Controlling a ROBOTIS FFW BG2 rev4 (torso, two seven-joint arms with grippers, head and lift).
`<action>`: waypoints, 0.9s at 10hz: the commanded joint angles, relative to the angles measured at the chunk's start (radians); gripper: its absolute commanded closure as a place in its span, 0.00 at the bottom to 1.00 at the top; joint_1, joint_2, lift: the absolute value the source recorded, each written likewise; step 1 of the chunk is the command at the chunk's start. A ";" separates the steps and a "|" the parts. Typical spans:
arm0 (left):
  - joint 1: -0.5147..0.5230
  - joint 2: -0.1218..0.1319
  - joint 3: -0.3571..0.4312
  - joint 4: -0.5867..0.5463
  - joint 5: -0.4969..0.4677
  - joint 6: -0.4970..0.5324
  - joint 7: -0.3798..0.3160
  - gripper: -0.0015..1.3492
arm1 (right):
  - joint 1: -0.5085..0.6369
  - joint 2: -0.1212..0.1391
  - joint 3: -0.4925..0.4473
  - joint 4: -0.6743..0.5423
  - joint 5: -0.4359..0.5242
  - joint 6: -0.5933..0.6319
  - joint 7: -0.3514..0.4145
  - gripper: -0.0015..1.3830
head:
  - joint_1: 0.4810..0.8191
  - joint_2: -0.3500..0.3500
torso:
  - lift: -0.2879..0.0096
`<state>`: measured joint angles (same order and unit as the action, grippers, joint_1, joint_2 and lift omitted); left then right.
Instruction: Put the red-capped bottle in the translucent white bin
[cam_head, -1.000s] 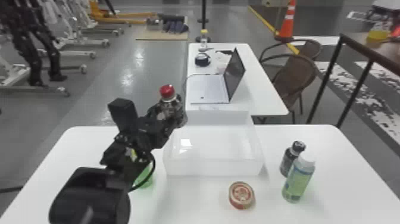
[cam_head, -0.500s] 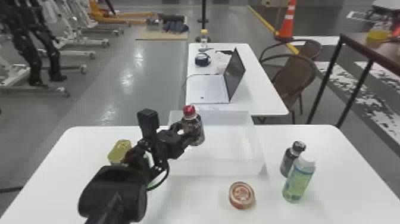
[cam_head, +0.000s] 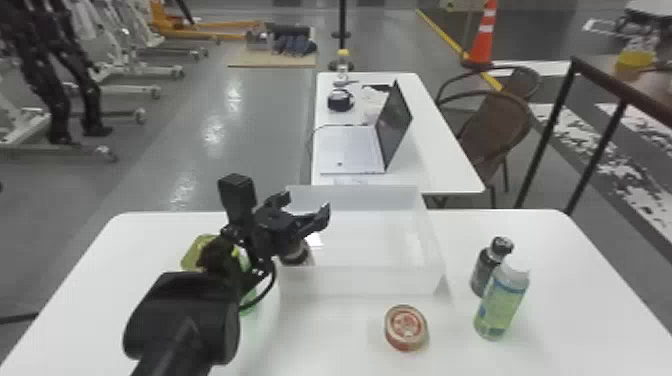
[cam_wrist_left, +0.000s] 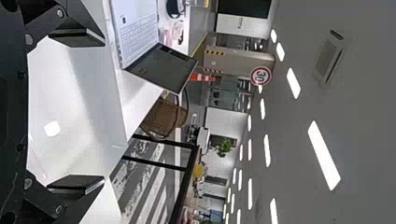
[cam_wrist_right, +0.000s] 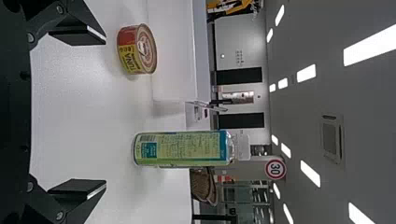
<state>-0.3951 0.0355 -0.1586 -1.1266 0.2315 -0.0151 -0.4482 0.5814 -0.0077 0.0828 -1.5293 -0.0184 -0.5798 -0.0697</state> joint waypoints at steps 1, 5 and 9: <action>0.078 0.003 0.039 -0.193 -0.018 0.026 0.034 0.26 | -0.002 0.000 0.002 0.000 0.001 0.000 0.001 0.15 | 0.20 0.50 | 0.63; 0.478 0.027 0.292 -0.662 -0.087 0.075 0.117 0.31 | 0.008 -0.002 0.002 -0.006 0.001 0.000 0.001 0.15 | 0.20 0.50 | 0.63; 0.812 -0.032 0.393 -0.668 -0.092 -0.131 0.298 0.31 | 0.018 -0.009 0.002 -0.011 -0.003 0.000 -0.001 0.15 | 0.20 0.50 | 0.63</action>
<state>0.3794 0.0222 0.2252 -1.8063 0.1474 -0.1074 -0.1513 0.5988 -0.0169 0.0843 -1.5395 -0.0206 -0.5798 -0.0700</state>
